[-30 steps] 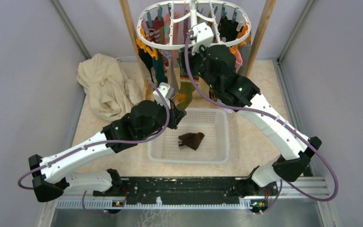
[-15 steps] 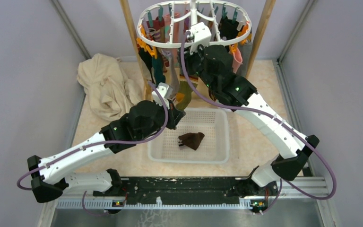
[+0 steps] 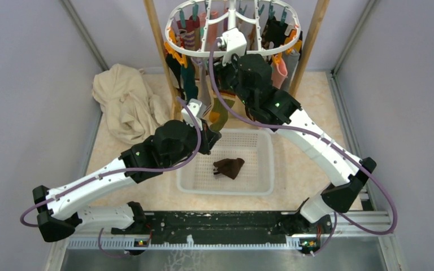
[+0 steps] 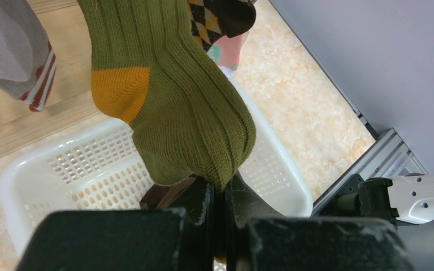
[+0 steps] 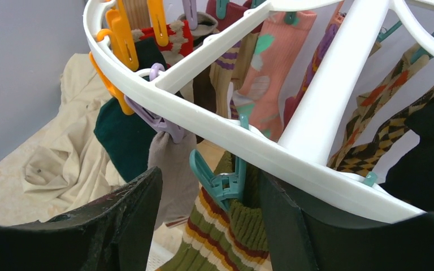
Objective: Remove the socks clipped to the hanger
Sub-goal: Remove the sock from the hanger.
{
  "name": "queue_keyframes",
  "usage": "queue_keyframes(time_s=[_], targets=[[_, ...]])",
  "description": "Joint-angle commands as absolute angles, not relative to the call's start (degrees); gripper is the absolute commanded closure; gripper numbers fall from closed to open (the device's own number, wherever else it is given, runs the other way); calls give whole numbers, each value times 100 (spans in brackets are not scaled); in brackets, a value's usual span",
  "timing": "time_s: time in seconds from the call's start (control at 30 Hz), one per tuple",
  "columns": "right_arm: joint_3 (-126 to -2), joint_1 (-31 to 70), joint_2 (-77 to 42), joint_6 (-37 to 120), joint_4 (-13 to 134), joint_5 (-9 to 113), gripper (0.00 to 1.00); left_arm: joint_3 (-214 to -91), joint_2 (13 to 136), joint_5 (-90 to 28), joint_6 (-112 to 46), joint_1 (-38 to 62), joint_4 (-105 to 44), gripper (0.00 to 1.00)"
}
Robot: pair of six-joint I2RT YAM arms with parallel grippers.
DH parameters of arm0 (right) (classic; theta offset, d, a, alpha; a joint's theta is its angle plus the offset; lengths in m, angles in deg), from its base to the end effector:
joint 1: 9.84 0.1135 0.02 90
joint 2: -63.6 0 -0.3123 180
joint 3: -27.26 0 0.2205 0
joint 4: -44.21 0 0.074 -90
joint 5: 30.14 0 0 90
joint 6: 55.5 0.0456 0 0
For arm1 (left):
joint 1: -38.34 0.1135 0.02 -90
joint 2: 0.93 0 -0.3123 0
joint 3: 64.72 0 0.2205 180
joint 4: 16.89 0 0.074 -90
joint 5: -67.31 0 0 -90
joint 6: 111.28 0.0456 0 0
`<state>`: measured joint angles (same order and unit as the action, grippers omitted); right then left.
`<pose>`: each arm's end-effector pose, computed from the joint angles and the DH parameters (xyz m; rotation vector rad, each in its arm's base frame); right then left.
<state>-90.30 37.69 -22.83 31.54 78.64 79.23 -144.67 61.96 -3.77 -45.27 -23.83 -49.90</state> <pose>0.2179 0.2156 0.5325 -0.4532 1.5707 0.3229 0.1070 -0.1709 0.4240 0.3927 1.8591 -0.7418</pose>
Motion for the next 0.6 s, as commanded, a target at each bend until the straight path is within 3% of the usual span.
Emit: queue_keyframes(time_s=[0.0, 0.33, 0.57], targets=[[-9216, 3788, -2155, 3059, 7036, 8029, 37, -14579, 6087, -333, -4563, -2409, -5022, 96], [-9143, 3789, -2154, 3061, 6779, 8042, 44, -14549, 6061, -352, -4580, -2409, -5044, 96], [-8924, 3788, -2097, 3081, 6538, 8038, 65, -14484, 6015, -351, -4622, -2408, -5061, 96]])
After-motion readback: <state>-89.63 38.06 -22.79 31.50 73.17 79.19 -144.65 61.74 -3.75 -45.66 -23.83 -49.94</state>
